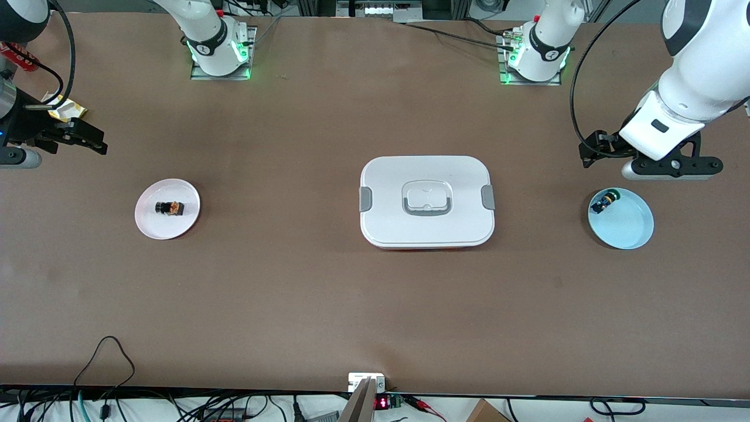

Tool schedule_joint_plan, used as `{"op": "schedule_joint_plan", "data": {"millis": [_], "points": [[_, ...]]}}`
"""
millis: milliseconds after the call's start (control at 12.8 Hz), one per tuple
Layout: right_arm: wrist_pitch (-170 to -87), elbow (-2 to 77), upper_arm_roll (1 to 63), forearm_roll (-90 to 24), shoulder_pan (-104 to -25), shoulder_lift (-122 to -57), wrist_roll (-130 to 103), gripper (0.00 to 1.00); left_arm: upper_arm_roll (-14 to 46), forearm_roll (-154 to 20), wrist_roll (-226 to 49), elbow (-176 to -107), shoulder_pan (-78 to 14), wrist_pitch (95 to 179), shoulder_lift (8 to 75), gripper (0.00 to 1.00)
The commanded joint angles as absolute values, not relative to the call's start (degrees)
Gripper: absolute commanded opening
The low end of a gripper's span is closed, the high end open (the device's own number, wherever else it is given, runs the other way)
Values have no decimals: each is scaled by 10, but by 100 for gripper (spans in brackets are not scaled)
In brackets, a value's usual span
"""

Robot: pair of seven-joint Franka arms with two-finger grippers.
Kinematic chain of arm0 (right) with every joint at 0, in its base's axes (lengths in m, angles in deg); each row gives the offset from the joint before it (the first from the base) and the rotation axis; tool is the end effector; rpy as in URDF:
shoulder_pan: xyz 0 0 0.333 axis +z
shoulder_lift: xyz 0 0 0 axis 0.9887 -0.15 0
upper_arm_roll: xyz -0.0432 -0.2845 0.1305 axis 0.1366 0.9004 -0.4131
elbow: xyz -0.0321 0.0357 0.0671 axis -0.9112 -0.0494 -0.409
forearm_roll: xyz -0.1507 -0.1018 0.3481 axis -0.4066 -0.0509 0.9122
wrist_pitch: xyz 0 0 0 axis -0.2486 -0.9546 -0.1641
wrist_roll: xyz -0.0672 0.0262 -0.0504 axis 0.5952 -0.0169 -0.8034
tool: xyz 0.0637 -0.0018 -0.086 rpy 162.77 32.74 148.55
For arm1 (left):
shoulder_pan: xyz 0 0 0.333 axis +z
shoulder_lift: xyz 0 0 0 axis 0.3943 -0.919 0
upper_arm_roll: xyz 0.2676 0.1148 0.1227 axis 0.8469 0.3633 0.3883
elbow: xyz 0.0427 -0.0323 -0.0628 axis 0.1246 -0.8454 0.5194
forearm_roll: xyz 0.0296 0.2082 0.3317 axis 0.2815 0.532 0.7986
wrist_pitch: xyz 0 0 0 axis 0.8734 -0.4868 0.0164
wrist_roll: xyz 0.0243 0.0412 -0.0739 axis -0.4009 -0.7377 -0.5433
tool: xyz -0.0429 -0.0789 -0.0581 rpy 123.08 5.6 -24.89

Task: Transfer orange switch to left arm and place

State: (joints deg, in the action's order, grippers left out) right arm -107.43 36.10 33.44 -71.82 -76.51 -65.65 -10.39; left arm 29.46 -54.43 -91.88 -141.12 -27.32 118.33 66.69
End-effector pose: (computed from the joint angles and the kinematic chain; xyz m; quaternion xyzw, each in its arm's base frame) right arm 0.5557 -0.0214 0.5681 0.9995 -0.0005 -0.0288 0.0144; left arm 0.5572 -0.0815 0.5579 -0.9995 -0.0014 0.0056 0.0323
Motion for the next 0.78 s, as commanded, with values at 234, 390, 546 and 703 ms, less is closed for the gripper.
{"op": "schedule_joint_plan", "data": {"millis": [234, 390, 546, 703], "points": [[-1084, 353, 335, -712, -763, -660, -110, 100, 295, -533, -924, -1401, -277, 1178, 664, 100], [-1083, 353, 335, -713, -762, -662, -110, 100, 295, -533, -924, -1401, -277, 1178, 664, 100], [-1084, 353, 335, -715, -762, -663, -110, 100, 294, -533, -924, -1401, -277, 1178, 664, 100], [-1085, 353, 335, -716, -761, -678, -110, 100, 294, -532, -924, -1401, -277, 1178, 664, 100]]}}
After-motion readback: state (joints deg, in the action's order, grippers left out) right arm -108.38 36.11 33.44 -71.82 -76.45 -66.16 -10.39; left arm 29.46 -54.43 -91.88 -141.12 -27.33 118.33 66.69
